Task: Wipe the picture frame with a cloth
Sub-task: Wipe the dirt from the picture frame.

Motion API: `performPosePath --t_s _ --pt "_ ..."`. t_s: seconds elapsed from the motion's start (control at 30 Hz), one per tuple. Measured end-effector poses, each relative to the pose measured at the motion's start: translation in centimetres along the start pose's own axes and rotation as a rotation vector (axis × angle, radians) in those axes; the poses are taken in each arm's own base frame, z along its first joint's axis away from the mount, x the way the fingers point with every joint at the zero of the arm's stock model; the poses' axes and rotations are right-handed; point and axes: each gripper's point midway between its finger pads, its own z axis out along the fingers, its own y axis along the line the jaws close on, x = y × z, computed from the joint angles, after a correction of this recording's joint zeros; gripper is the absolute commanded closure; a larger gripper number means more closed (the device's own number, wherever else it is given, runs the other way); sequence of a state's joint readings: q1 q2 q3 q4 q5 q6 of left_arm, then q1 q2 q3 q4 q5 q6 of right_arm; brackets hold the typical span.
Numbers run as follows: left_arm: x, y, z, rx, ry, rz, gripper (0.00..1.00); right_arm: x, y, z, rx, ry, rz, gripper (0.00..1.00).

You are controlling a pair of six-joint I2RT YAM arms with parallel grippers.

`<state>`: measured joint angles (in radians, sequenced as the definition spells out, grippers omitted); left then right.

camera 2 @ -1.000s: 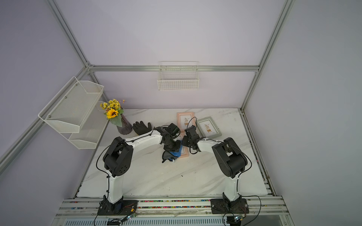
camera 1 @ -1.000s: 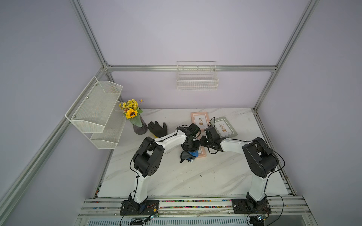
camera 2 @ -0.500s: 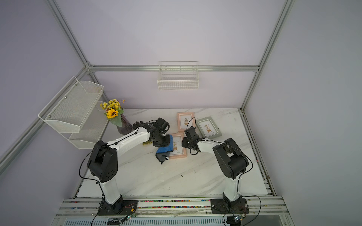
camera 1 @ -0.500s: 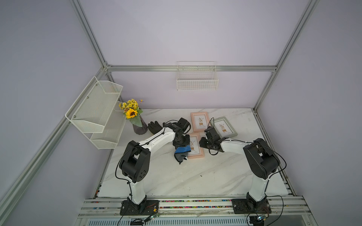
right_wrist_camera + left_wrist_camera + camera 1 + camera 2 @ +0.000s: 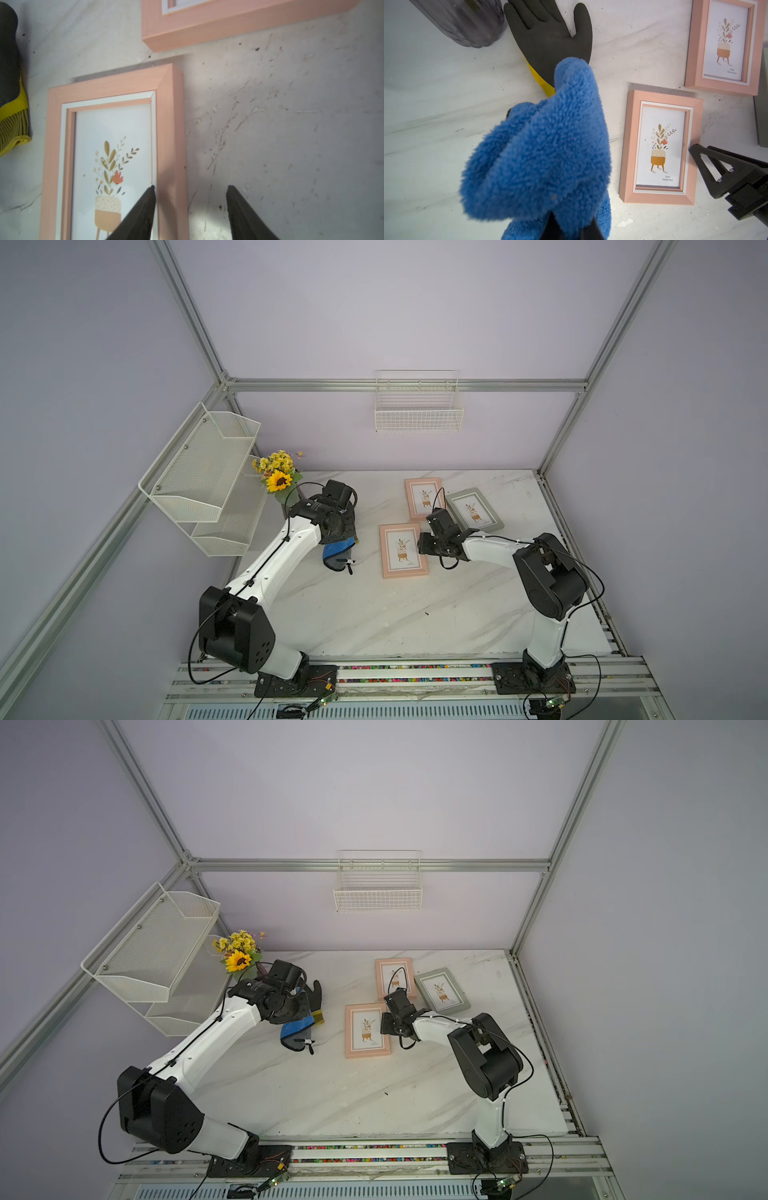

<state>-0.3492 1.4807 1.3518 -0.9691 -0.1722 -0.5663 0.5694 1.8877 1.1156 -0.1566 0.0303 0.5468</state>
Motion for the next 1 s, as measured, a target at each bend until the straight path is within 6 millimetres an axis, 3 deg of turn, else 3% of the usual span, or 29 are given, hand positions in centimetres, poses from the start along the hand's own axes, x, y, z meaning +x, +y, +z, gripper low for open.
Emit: performPosePath --t_s 0.1,0.37,0.53,0.77,0.9,1.0 --pt "0.6 -1.0 0.9 0.036 0.041 0.021 0.98 -0.3 0.6 0.0 -0.003 -0.002 -0.017 0.41" --pt "4.5 -4.1 6.6 0.095 0.22 0.074 0.99 -1.2 0.9 1.8 0.034 -0.001 -0.026 0.42" --pt "6.0 -7.0 7.6 0.141 0.248 0.131 0.99 -1.8 0.7 2.3 0.063 -0.018 -0.024 0.5" --pt "6.9 -13.0 7.9 0.239 0.25 0.223 0.98 -1.6 0.4 2.3 0.065 -0.027 -0.008 0.64" --pt "7.9 -15.3 9.7 0.265 0.292 0.246 0.98 -1.2 0.4 2.0 0.052 -0.031 0.011 0.66" --pt "9.5 -15.9 11.6 0.258 0.354 0.255 0.98 -0.7 0.1 1.7 0.046 -0.031 0.032 0.67"
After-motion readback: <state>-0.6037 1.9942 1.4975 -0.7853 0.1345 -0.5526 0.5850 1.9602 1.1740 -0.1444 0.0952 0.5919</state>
